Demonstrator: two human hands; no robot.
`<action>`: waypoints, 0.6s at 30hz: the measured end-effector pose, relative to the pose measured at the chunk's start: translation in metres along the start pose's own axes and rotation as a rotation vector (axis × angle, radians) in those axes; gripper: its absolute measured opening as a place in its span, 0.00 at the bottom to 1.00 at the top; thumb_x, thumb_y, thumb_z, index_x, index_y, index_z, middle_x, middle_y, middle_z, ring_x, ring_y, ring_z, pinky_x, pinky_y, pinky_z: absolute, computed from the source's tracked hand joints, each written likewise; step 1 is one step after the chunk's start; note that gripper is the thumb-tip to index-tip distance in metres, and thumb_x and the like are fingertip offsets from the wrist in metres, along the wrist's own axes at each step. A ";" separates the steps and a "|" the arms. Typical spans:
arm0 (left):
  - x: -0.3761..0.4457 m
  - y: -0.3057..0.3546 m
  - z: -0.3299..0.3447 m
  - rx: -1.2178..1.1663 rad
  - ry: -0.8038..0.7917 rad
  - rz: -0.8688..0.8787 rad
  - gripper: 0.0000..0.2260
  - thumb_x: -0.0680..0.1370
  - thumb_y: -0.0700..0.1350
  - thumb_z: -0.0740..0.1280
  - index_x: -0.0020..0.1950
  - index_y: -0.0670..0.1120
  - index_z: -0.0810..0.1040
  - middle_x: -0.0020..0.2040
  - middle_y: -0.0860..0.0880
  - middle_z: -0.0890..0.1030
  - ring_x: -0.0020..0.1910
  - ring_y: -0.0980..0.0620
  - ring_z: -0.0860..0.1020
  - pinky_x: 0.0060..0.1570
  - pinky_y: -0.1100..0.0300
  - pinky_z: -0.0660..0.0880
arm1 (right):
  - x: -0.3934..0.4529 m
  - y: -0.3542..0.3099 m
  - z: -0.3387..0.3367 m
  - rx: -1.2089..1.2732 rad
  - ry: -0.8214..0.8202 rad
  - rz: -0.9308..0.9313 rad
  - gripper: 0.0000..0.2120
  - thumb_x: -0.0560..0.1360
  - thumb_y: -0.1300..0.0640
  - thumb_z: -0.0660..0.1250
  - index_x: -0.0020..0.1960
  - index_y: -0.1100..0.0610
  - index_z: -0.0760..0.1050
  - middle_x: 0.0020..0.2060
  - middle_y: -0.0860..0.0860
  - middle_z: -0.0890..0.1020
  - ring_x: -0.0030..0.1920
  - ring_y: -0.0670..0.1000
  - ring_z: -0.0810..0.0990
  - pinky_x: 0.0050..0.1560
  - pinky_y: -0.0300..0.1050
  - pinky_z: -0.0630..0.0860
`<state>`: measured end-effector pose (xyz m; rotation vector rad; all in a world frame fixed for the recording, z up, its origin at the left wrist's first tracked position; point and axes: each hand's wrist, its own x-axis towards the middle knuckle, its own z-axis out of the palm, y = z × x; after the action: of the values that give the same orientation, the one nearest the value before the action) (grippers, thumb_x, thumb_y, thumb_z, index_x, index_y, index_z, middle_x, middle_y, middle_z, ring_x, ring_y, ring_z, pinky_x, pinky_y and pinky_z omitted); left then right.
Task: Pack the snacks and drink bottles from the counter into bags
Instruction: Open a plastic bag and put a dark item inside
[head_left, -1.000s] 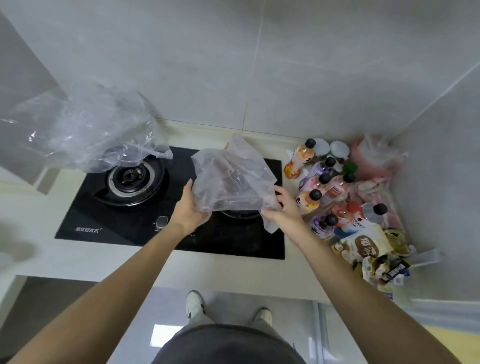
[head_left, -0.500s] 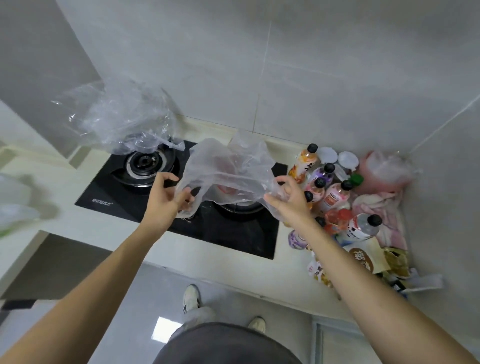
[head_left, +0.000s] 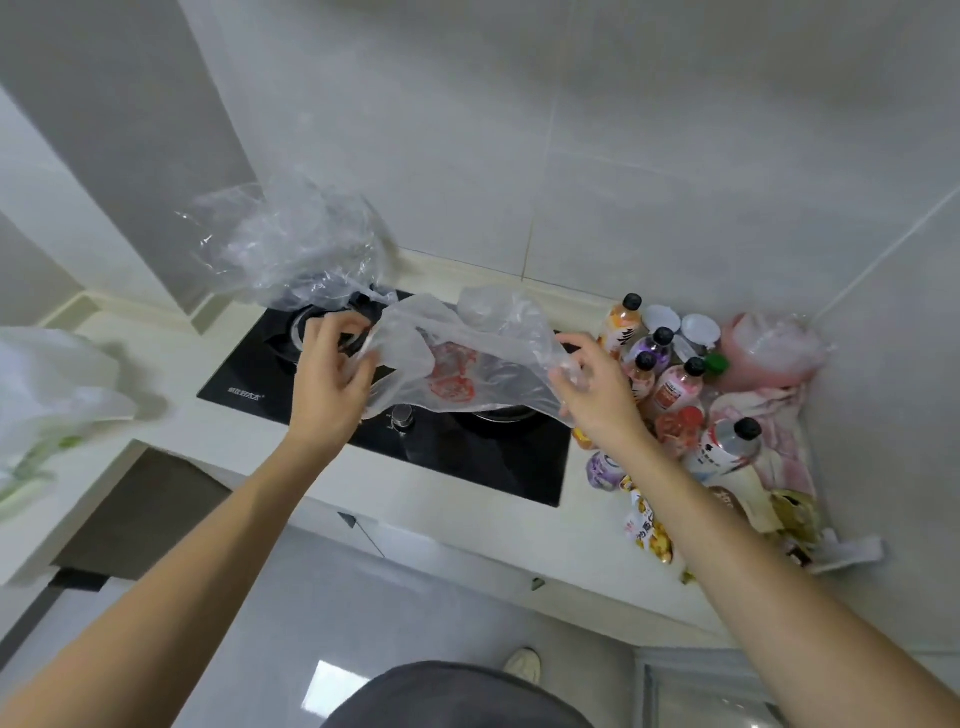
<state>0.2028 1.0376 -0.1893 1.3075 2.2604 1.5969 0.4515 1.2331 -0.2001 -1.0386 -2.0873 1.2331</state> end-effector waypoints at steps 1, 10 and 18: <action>0.000 -0.001 -0.006 0.005 -0.010 0.019 0.19 0.80 0.33 0.65 0.59 0.58 0.73 0.60 0.49 0.72 0.47 0.56 0.77 0.51 0.58 0.79 | -0.005 -0.005 0.001 -0.033 0.022 -0.009 0.15 0.82 0.58 0.67 0.65 0.44 0.76 0.54 0.47 0.81 0.42 0.54 0.85 0.35 0.55 0.85; -0.012 -0.008 -0.080 0.045 -0.209 0.213 0.25 0.77 0.26 0.59 0.66 0.49 0.76 0.61 0.50 0.76 0.60 0.49 0.76 0.59 0.44 0.76 | -0.049 -0.073 0.001 -0.264 0.115 -0.049 0.04 0.80 0.58 0.71 0.49 0.52 0.84 0.45 0.39 0.83 0.41 0.53 0.85 0.37 0.30 0.75; -0.010 0.004 -0.116 0.163 -0.300 0.295 0.25 0.77 0.27 0.55 0.61 0.49 0.82 0.53 0.52 0.74 0.48 0.49 0.75 0.47 0.54 0.74 | -0.068 -0.111 0.016 -0.212 0.163 -0.041 0.02 0.78 0.56 0.73 0.50 0.53 0.84 0.38 0.50 0.77 0.29 0.47 0.77 0.23 0.43 0.77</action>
<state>0.1534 0.9461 -0.1375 1.8543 2.1250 1.1994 0.4397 1.1373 -0.1118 -1.1417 -2.1329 0.8893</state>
